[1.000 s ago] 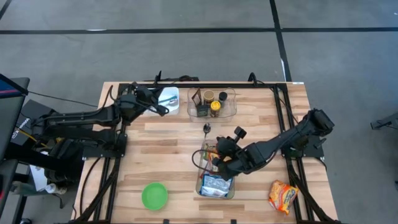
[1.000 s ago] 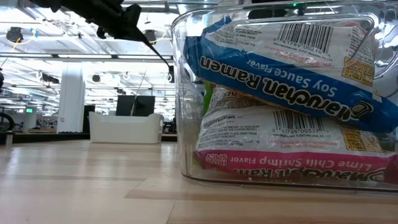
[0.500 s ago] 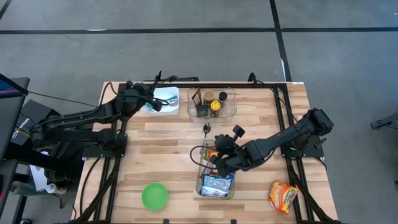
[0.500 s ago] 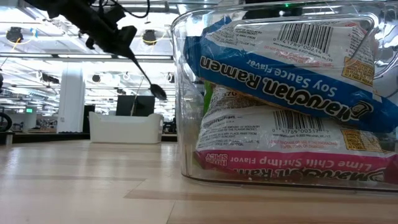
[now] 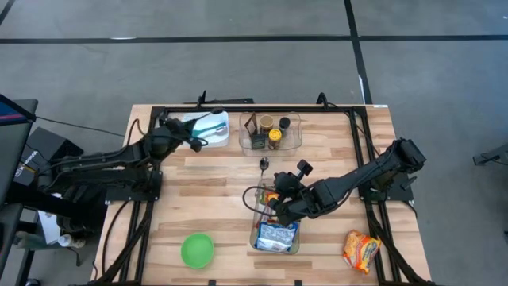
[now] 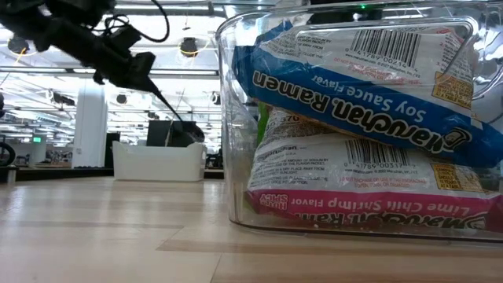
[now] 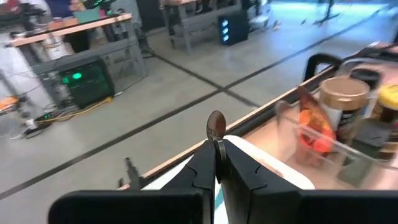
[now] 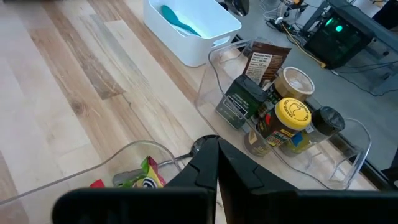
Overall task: Pick & Place Food Item
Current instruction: Put the bottom black spoon into the white bin
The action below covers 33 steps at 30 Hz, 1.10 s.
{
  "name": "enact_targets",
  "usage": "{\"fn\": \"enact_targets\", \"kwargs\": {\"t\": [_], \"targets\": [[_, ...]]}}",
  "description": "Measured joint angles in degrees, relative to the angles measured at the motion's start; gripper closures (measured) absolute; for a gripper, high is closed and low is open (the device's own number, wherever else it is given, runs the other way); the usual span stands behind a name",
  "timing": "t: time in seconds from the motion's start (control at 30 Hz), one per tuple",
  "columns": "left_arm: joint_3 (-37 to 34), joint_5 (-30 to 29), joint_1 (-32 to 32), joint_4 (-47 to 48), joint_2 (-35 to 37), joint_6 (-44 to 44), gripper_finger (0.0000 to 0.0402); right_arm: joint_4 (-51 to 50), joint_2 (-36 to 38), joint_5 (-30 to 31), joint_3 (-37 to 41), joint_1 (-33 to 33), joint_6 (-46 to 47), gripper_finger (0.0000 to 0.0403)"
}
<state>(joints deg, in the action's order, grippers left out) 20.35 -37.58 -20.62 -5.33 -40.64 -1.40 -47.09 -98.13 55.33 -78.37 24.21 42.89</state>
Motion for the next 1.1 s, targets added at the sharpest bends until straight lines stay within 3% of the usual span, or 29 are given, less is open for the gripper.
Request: {"fn": "enact_targets", "kwargs": {"t": [0.33,0.7,1.1], "targets": [[-8.26,3.53,-0.04,-2.61,6.64,1.81,0.0396,0.0,0.0,0.17,0.0,0.0,0.02,0.0399],[-12.02,3.57,-0.04,-3.76,6.8,9.44,0.0396,0.0,0.0,0.2,0.0,0.0,0.02,0.0399],[-15.2,7.13,-1.1,-9.07,6.78,10.17,0.0395,0.02,0.0,0.2,0.0,-0.33,0.12,0.0399]]}}
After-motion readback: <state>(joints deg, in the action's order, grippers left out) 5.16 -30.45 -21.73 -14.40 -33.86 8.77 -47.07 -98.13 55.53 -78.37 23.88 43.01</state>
